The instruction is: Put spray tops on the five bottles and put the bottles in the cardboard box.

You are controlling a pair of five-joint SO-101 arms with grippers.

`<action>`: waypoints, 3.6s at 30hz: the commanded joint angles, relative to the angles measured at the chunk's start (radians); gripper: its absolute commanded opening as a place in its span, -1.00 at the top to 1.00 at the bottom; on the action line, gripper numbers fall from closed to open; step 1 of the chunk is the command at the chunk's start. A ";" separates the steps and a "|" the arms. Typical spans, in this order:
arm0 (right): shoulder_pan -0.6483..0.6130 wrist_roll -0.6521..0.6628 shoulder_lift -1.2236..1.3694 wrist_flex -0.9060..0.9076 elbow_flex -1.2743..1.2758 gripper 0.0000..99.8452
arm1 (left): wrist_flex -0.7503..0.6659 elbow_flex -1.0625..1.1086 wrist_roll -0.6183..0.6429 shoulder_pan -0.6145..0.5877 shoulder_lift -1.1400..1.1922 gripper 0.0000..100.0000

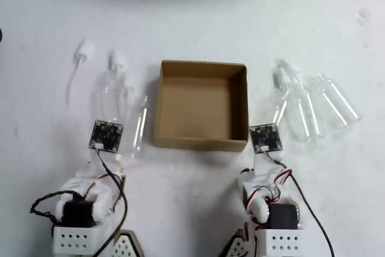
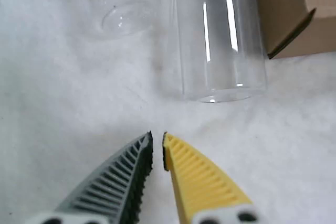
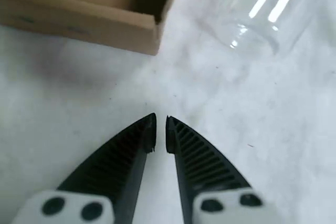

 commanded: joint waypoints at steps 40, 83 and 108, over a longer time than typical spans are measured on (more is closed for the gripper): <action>0.085 0.000 -0.004 -0.016 0.009 0.97 | 0.006 -1.490 -0.218 -0.113 1.388 0.91; 0.085 0.000 -0.004 -0.016 0.009 0.97 | 0.110 -2.424 0.166 -0.151 2.614 0.64; 0.085 0.000 -0.004 -0.016 0.009 0.97 | 0.339 -2.677 0.166 -0.130 2.606 0.92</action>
